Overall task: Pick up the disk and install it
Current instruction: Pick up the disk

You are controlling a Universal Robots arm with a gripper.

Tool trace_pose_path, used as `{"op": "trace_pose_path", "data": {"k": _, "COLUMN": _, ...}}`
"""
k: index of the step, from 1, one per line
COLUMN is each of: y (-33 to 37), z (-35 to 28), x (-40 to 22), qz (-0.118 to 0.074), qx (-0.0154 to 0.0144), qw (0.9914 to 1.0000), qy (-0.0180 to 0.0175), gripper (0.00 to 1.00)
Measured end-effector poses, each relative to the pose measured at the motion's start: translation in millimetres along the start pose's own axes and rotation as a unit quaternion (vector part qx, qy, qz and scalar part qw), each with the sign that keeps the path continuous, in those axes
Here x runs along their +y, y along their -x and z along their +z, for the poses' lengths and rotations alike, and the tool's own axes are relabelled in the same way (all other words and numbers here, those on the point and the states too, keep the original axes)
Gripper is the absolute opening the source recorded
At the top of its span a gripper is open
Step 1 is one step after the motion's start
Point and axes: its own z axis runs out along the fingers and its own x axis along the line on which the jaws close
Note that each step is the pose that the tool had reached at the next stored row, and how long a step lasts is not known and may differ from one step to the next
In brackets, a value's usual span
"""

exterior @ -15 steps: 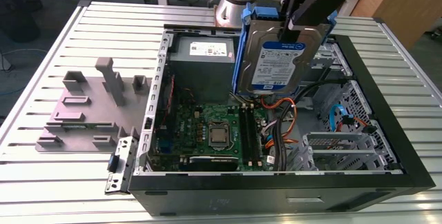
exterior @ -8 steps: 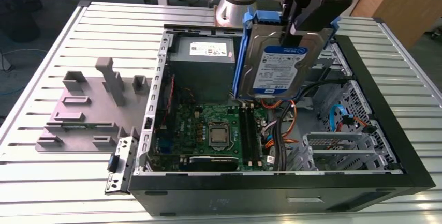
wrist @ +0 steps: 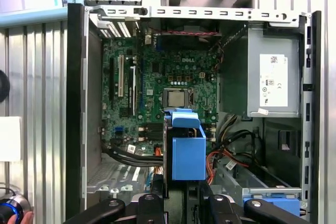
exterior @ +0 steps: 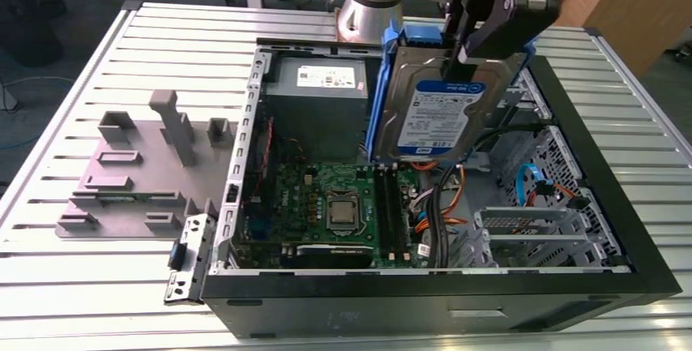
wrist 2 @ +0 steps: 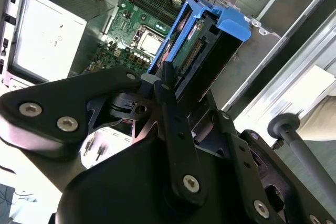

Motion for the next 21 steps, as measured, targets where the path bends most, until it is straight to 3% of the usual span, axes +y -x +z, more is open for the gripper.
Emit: {"op": "trace_pose_path", "data": {"k": 21, "y": -26.1, "z": 0.4, "x": -0.9, "qz": 0.0, "qx": 0.0, "qw": 1.0, "qy": 0.0, "gripper": 0.35}}
